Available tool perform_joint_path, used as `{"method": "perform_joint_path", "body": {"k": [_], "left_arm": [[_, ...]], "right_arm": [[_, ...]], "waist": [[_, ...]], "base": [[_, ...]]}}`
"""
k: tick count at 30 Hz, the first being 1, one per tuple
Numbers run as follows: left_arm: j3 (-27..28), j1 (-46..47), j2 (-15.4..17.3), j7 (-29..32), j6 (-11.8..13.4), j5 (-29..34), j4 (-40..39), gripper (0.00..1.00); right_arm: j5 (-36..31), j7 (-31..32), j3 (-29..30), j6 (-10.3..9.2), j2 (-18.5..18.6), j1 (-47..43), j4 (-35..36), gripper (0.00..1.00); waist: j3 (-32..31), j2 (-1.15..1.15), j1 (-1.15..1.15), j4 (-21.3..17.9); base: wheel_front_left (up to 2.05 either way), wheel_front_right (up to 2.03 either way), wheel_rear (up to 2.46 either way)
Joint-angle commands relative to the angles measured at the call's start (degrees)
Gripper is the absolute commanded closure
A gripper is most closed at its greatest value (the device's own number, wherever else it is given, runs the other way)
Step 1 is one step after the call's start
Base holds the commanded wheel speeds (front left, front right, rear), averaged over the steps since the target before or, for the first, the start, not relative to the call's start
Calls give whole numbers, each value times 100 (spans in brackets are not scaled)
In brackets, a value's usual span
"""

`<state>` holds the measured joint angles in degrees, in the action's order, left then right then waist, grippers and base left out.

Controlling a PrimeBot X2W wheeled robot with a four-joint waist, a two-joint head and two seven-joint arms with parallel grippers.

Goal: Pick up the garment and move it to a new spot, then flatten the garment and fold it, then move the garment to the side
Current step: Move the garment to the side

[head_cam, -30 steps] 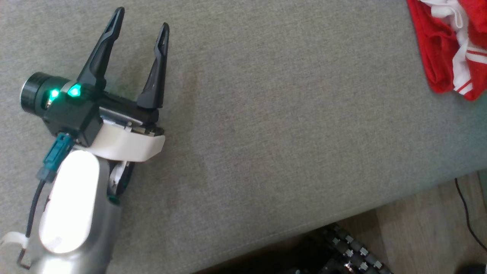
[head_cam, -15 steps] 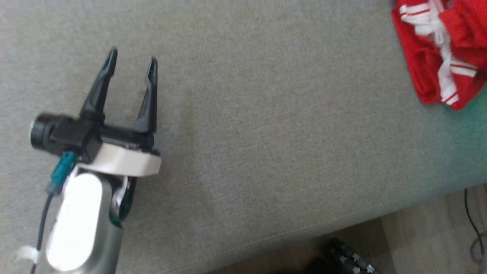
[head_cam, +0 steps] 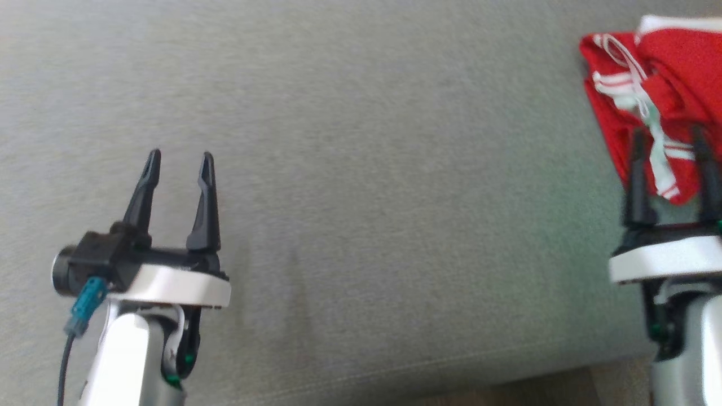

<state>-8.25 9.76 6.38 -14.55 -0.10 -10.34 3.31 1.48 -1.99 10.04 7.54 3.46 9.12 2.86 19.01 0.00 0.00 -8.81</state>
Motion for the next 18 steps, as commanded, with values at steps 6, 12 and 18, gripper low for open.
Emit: {"method": "perform_joint_path", "body": {"k": [6,12,18], "left_arm": [[396,-312,-16,-44,92,-95,-163,0],[466,-608,-7,-44,94,-114,-117,0],[399,-821,-8,-44,107,-83,-12,0]], "right_arm": [[342,103,-847,-5,-34,-232,255,0],[478,137,-1091,-5,-48,-364,143,0],[554,177,-1111,-5,-54,-582,106,0]], "waist": [[-670,0,0,655],[-1030,0,0,841],[-1277,0,0,870]], "base": [[0,0,0],[0,0,0],[0,0,0]]}}
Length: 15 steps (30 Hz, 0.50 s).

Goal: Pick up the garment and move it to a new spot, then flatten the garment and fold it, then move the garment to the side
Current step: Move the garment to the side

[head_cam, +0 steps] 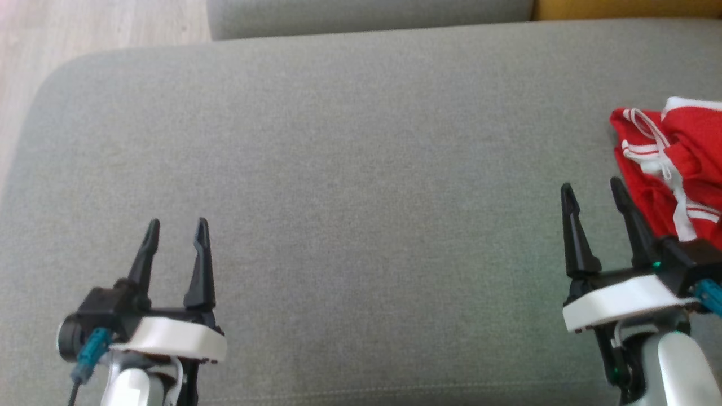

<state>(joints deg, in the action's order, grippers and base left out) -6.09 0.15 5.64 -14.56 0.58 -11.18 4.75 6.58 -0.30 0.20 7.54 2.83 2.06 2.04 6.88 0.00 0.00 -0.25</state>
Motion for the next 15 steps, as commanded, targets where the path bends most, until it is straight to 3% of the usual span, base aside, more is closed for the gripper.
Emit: {"method": "perform_joint_path", "body": {"k": [1,15], "left_arm": [[168,109,63,-43,43,2,-138,0],[56,-188,116,135,143,22,-39,0]], "right_arm": [[67,13,-120,-5,8,86,191,0],[296,115,-141,-5,6,-261,199,0]], "waist": [[-98,0,0,10],[-508,0,0,-46]], "base": [[0,0,0],[0,0,0]]}}
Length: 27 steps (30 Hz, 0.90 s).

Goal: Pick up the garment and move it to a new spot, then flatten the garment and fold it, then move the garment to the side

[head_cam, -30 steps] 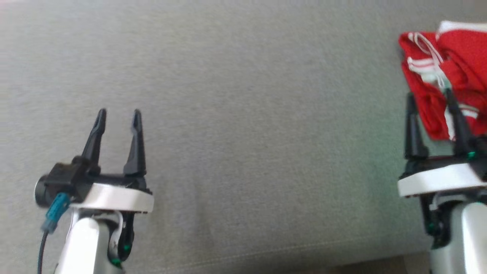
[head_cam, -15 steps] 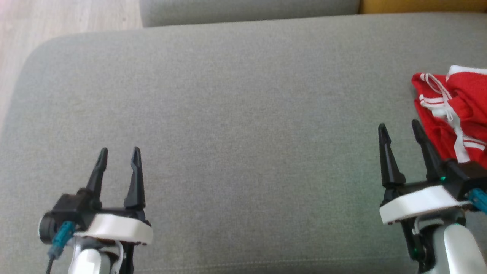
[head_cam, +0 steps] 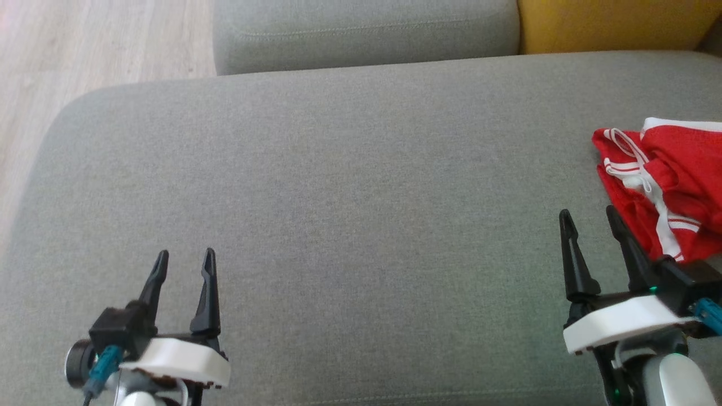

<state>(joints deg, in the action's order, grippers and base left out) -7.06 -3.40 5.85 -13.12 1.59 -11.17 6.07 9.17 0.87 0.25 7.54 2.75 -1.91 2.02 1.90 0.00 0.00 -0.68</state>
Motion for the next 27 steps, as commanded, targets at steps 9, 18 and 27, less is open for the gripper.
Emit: {"method": "perform_joint_path", "body": {"k": [9,18,27], "left_arm": [[89,156,126,37,81,11,-189,0],[64,207,159,22,112,4,-182,0],[26,250,189,9,145,-3,-164,0]], "right_arm": [[78,27,-169,-5,13,122,225,0],[89,37,-167,-5,13,139,229,0],[85,50,-170,-5,13,151,245,0]], "waist": [[-4,0,0,-25],[28,0,0,-50],[72,0,0,-22]], "base": [[0,0,0],[0,0,0],[0,0,0]]}}
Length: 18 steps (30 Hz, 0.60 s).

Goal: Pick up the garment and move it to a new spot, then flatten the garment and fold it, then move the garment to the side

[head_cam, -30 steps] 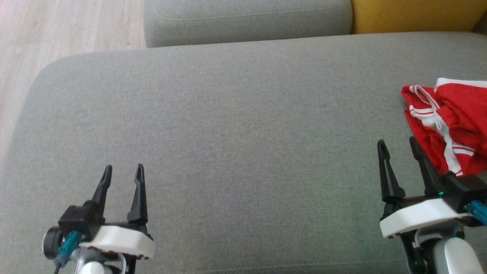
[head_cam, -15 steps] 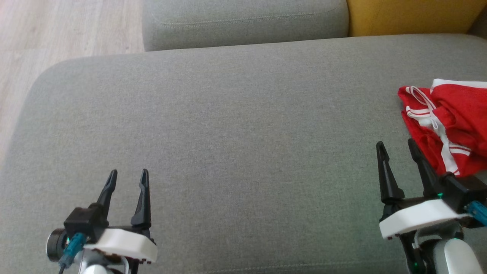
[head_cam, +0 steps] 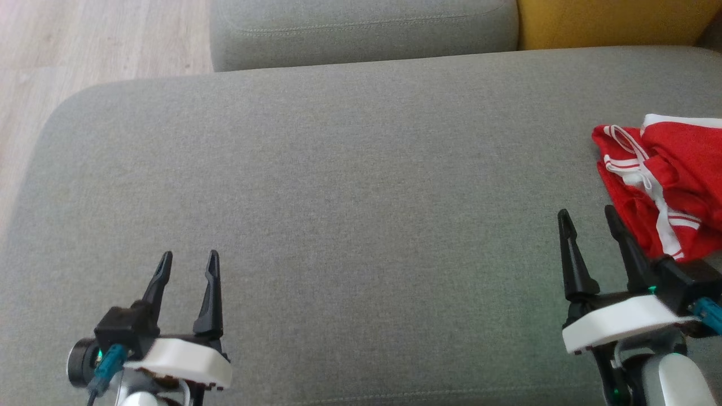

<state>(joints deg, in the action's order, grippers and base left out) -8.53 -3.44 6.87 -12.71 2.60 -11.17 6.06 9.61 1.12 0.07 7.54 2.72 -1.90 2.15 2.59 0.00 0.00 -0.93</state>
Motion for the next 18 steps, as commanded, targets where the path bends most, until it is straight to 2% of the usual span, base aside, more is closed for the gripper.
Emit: {"method": "perform_joint_path", "body": {"k": [1,8,9,12,18], "left_arm": [[168,261,89,-35,48,-3,-157,0],[133,337,119,-69,58,-6,-106,0],[-26,31,25,-9,17,0,57,100],[-30,-38,-29,2,8,-9,316,100],[39,9,-46,91,-40,-403,339,100]], "right_arm": [[40,28,-153,-5,16,152,231,0],[12,54,-153,-5,16,163,258,0],[-1,48,-4,0,0,1,26,100],[7,45,-8,0,-4,-30,-235,100],[433,38,-11,0,20,-7,-280,100]], "waist": [[7,0,0,6],[51,0,0,33],[52,0,0,33],[53,0,0,35],[39,0,0,38]], "base": [[0,0,0],[0,0,0],[0,0,0],[0,0,0],[0,0,0]]}}
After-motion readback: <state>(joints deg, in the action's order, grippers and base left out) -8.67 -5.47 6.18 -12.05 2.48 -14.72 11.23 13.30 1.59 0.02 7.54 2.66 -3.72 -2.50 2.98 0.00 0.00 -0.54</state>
